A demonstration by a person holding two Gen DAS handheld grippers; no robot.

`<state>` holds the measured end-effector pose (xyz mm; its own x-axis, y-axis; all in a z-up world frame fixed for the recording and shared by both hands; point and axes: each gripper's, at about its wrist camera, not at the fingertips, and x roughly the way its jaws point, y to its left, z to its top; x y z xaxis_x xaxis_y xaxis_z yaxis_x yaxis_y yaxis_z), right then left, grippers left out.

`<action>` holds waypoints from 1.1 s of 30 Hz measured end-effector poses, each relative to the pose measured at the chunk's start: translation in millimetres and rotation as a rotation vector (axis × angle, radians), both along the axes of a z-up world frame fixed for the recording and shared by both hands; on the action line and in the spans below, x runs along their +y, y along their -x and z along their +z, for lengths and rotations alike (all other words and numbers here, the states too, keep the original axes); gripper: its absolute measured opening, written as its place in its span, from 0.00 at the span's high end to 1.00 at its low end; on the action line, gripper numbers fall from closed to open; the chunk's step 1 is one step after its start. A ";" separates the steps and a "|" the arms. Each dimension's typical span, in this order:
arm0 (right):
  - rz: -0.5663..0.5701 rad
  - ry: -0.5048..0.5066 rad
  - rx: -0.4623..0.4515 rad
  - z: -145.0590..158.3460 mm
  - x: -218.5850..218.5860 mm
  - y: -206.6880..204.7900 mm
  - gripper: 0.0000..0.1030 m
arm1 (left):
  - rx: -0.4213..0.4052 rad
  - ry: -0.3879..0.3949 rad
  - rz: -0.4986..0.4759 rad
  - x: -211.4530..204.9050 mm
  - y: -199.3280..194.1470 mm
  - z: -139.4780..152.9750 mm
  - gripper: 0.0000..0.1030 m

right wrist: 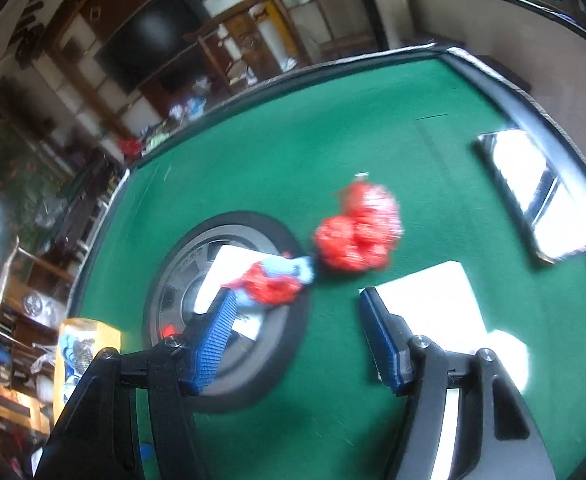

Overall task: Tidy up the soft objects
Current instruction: 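Move right tool toward red bags and white cloth bundle, then close right tool on red plastic bag while left tool grasps red mesh bag with blue cloth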

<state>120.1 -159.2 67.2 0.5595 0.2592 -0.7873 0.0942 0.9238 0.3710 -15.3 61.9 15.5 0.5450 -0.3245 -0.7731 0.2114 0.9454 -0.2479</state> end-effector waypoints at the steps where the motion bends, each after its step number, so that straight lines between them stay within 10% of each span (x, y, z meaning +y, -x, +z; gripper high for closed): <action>1: 0.006 0.020 0.017 -4.4 11.6 -12.3 0.43 | 0.000 0.004 -0.003 -0.2 -0.5 -0.1 0.29; 5: 0.008 0.168 0.055 -20.1 47.1 -48.5 0.43 | -0.009 -0.015 -0.020 -3.8 1.0 -0.7 0.24; 8: 0.102 0.193 0.119 -33.2 67.2 -50.8 0.69 | -0.013 -0.026 -0.028 -5.6 2.3 -0.5 0.24; 16: 0.622 0.046 0.180 -13.2 96.8 77.0 0.67 | 0.011 0.032 -0.005 3.4 0.5 1.5 0.24; 22: 0.183 0.264 -0.042 28.6 24.7 59.4 0.23 | 0.017 0.048 -0.006 5.3 0.3 0.8 0.22; 31: -0.051 0.230 0.115 -22.4 -16.4 -35.0 0.23 | 0.018 0.062 -0.009 6.4 -2.2 -0.3 0.20; 33: -0.030 0.188 0.148 -31.0 -10.1 -37.2 0.52 | 0.019 0.072 -0.007 7.6 -2.6 -0.3 0.20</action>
